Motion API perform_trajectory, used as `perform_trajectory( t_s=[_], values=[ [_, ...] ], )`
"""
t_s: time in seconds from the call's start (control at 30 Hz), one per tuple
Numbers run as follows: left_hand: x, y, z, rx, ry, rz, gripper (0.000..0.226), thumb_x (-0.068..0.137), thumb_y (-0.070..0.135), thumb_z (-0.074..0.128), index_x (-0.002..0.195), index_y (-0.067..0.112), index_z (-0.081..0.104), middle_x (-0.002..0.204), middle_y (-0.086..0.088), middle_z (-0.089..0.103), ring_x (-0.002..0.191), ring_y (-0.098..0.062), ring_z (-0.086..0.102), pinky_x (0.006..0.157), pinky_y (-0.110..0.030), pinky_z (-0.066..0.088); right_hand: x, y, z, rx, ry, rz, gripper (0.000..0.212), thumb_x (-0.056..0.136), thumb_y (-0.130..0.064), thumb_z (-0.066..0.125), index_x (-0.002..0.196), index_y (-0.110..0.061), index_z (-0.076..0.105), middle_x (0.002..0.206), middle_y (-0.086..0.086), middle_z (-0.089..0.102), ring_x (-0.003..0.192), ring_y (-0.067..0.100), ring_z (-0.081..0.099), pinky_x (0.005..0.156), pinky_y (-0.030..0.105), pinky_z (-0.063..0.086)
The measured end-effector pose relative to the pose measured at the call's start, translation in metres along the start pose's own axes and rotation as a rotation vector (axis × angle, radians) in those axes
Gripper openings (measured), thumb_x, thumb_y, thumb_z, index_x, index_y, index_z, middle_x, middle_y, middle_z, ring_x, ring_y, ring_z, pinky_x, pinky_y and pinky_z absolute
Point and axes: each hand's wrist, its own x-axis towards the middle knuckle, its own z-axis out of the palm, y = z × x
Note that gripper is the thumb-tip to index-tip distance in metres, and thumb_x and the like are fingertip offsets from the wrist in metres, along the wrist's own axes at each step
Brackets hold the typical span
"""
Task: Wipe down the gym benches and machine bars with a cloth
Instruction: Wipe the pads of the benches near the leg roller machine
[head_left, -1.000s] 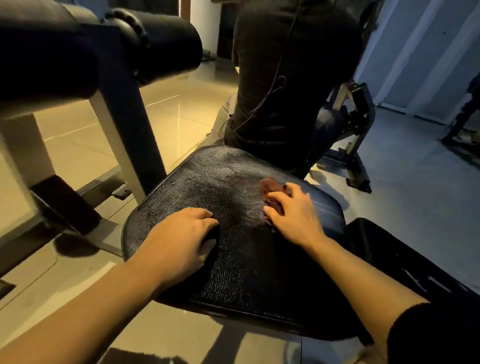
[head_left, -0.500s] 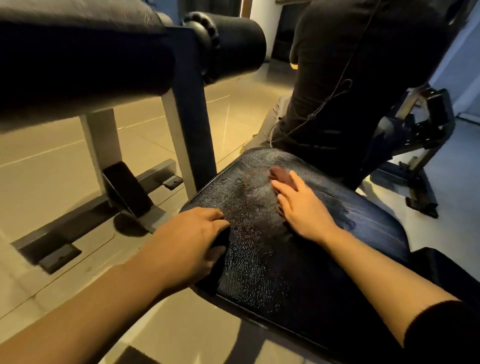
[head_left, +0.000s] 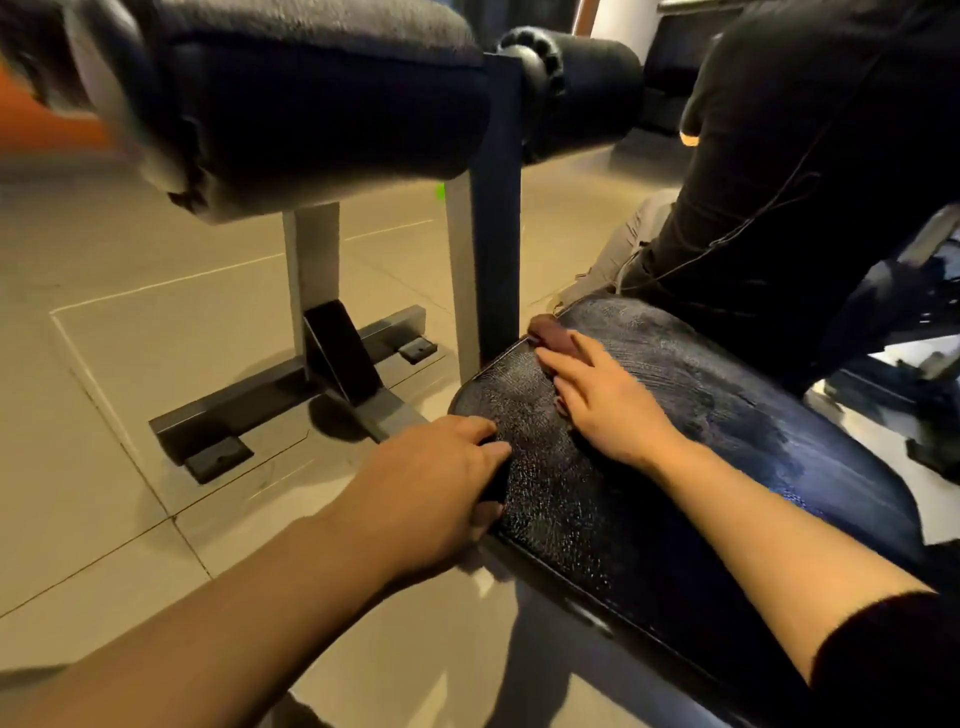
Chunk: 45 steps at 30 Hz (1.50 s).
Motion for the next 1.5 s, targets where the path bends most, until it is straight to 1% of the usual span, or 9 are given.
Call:
perform_trajectory(
  t_s=[0.13, 0.37, 0.47, 0.57, 0.83, 1.17, 1.3, 1.4, 1.5],
  values=[
    [-0.019, 0.0, 0.006, 0.003, 0.017, -0.026, 0.057, 0.097, 0.036, 0.046, 0.15, 0.028, 0.027, 0.157, 0.002, 0.023, 0.141, -0.016, 0.025, 0.112, -0.029, 0.027, 0.015, -0.022, 0.01, -0.04, 0.072, 0.09, 0.042, 0.103, -0.026, 0.04, 0.144, -0.02, 0.045, 0.156, 0.009, 0.027, 0.139, 0.028, 0.032, 0.109, 0.033, 0.029],
    [-0.044, 0.016, 0.016, -0.04, 0.0, -0.089, 0.078, 0.097, 0.039, 0.048, 0.154, 0.025, -0.004, 0.162, 0.002, -0.005, 0.147, -0.016, 0.004, 0.116, -0.026, 0.013, -0.067, -0.043, 0.007, 0.016, -0.085, -0.342, 0.044, 0.102, -0.029, 0.043, 0.146, -0.033, 0.043, 0.158, -0.006, 0.024, 0.14, 0.011, 0.029, 0.113, 0.025, 0.027],
    [-0.051, 0.02, 0.023, -0.073, 0.002, -0.12, 0.08, 0.098, 0.034, 0.049, 0.154, 0.025, -0.007, 0.162, 0.001, -0.011, 0.148, -0.016, -0.001, 0.117, -0.028, 0.012, -0.046, -0.02, 0.001, -0.029, -0.027, -0.124, 0.042, 0.102, -0.028, 0.043, 0.143, -0.033, 0.046, 0.156, 0.0, 0.026, 0.135, 0.023, 0.038, 0.107, 0.032, 0.034],
    [-0.059, 0.025, 0.024, -0.08, 0.02, -0.123, 0.077, 0.098, 0.034, 0.048, 0.154, 0.025, -0.005, 0.162, 0.003, -0.009, 0.148, -0.014, 0.0, 0.117, -0.026, 0.012, -0.025, -0.033, 0.006, -0.031, 0.064, 0.081, 0.041, 0.103, -0.026, 0.041, 0.144, -0.022, 0.046, 0.153, 0.006, 0.031, 0.135, 0.029, 0.038, 0.106, 0.035, 0.033],
    [-0.064, 0.038, 0.014, -0.119, 0.096, -0.162, 0.063, 0.097, 0.036, 0.048, 0.151, 0.025, 0.018, 0.156, 0.007, 0.022, 0.139, -0.01, 0.024, 0.11, -0.019, 0.024, -0.07, -0.085, 0.019, 0.006, -0.035, -0.236, 0.044, 0.104, -0.031, 0.037, 0.148, -0.03, 0.036, 0.16, -0.001, 0.019, 0.141, 0.021, 0.029, 0.111, 0.036, 0.031],
    [-0.018, 0.088, 0.033, -0.078, 0.073, -0.007, 0.046, 0.093, 0.034, 0.048, 0.134, 0.015, 0.05, 0.141, -0.003, 0.044, 0.132, -0.022, 0.039, 0.113, -0.036, 0.026, -0.105, 0.018, -0.007, -0.072, 0.031, 0.203, 0.043, 0.105, -0.031, 0.035, 0.148, -0.033, 0.039, 0.163, 0.001, 0.011, 0.147, 0.023, 0.021, 0.112, 0.035, 0.032],
    [-0.007, 0.1, 0.041, -0.077, 0.132, 0.045, 0.042, 0.082, 0.035, 0.052, 0.108, 0.007, 0.07, 0.114, -0.011, 0.066, 0.105, -0.032, 0.062, 0.093, -0.044, 0.048, -0.146, 0.084, -0.03, 0.021, 0.133, 0.434, 0.042, 0.104, -0.025, 0.039, 0.146, -0.025, 0.044, 0.16, -0.001, 0.019, 0.141, 0.021, 0.031, 0.104, 0.021, 0.028],
    [0.001, 0.11, 0.043, -0.046, 0.111, 0.094, 0.038, 0.079, 0.032, 0.062, 0.106, 0.007, 0.07, 0.111, -0.012, 0.067, 0.101, -0.033, 0.063, 0.09, -0.043, 0.05, -0.18, 0.116, -0.037, 0.047, 0.229, 0.517, 0.043, 0.102, -0.023, 0.041, 0.144, -0.023, 0.046, 0.157, -0.004, 0.025, 0.138, 0.023, 0.036, 0.105, 0.027, 0.032],
    [0.003, 0.118, 0.05, -0.036, 0.084, 0.134, 0.042, 0.078, 0.032, 0.055, 0.109, 0.007, 0.068, 0.114, -0.012, 0.066, 0.103, -0.034, 0.061, 0.091, -0.044, 0.05, -0.202, 0.126, -0.035, 0.117, 0.307, 0.674, 0.041, 0.102, -0.031, 0.043, 0.142, -0.026, 0.048, 0.151, -0.002, 0.035, 0.115, 0.019, 0.053, 0.089, 0.025, 0.041]
  ],
)
